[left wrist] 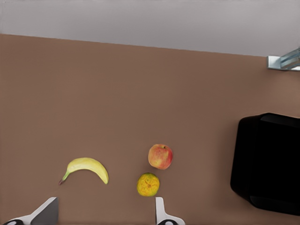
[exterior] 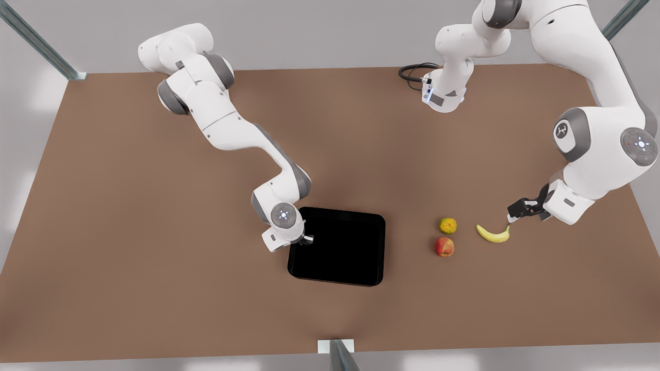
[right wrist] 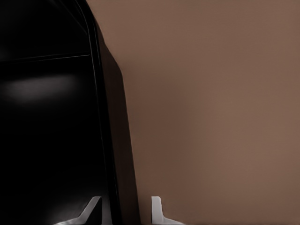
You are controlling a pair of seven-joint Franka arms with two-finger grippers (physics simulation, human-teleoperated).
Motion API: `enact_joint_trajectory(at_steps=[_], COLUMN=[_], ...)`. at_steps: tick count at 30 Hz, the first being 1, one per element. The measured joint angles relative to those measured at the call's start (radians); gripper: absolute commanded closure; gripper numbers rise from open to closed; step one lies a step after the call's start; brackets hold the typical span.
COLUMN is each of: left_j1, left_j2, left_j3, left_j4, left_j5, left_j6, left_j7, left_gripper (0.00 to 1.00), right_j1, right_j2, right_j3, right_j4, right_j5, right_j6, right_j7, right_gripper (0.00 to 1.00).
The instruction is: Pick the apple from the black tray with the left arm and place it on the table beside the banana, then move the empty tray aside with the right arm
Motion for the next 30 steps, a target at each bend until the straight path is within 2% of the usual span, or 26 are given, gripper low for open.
enact_joint_trajectory(at_steps=[2,4,20,30], left_j1=[0.000,0.000,-0.001,-0.003], left_j2=[0.000,0.000,0.000,0.000], left_j3=[0.000,0.000,0.000,0.000], left_j4=[0.001,0.002,0.002,0.002], left_j5=[0.000,0.000,0.000,-0.001], left_j6=[0.000,0.000,0.001,0.001], left_j7=[-0.002,-0.003,-0.011,-0.014], left_gripper=[0.00,0.00,0.00,0.00], right_j1=[0.000,-0.001,-0.002,-0.002], right_j2=[0.001,0.001,-0.043,-0.064], right_j3=[0.000,0.000,0.013,0.019], right_j4=[0.000,0.001,0.008,0.008], right_j5=[0.003,0.004,0.034,0.066], right_j6=[0.000,0.000,-0.011,-0.029], right_j7=[-0.003,-0.006,-0.021,-0.030], right_gripper=[0.63,0.67,0.74,0.85])
